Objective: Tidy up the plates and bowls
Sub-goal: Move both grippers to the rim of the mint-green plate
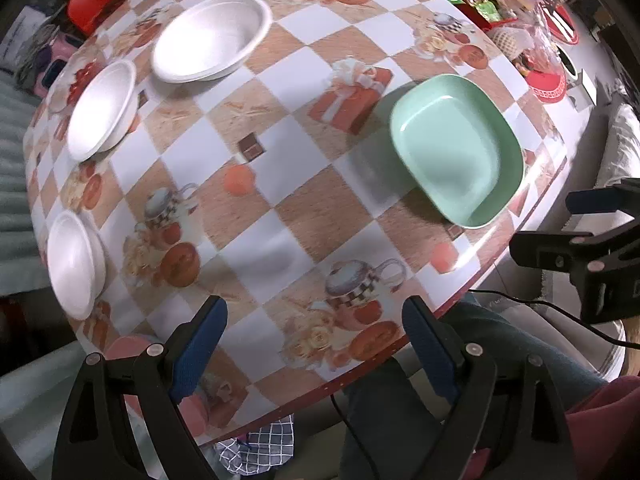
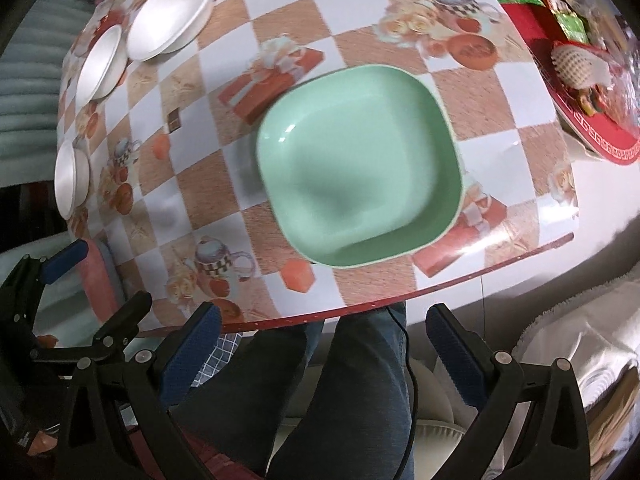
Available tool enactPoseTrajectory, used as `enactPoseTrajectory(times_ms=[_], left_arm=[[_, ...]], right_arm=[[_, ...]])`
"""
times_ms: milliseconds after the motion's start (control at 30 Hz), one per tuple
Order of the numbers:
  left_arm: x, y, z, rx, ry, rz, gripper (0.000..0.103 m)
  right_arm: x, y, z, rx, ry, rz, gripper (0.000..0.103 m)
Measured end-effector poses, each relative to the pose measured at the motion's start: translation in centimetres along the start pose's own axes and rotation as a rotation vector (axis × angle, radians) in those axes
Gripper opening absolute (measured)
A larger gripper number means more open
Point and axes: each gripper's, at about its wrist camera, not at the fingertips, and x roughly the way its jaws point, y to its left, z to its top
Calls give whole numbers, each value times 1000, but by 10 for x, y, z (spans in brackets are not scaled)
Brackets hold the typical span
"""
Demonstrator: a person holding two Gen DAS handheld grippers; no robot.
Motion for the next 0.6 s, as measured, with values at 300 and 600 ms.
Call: enactPoseTrajectory(times_ms=[300,600], left_arm=[[11,-27,19,27,33,-30,91],[31,-47,39,17,88,-52,91]], right_arm=[[7,-35,3,59,28,-1,103],[19,-73,14,111,59,-30,103]])
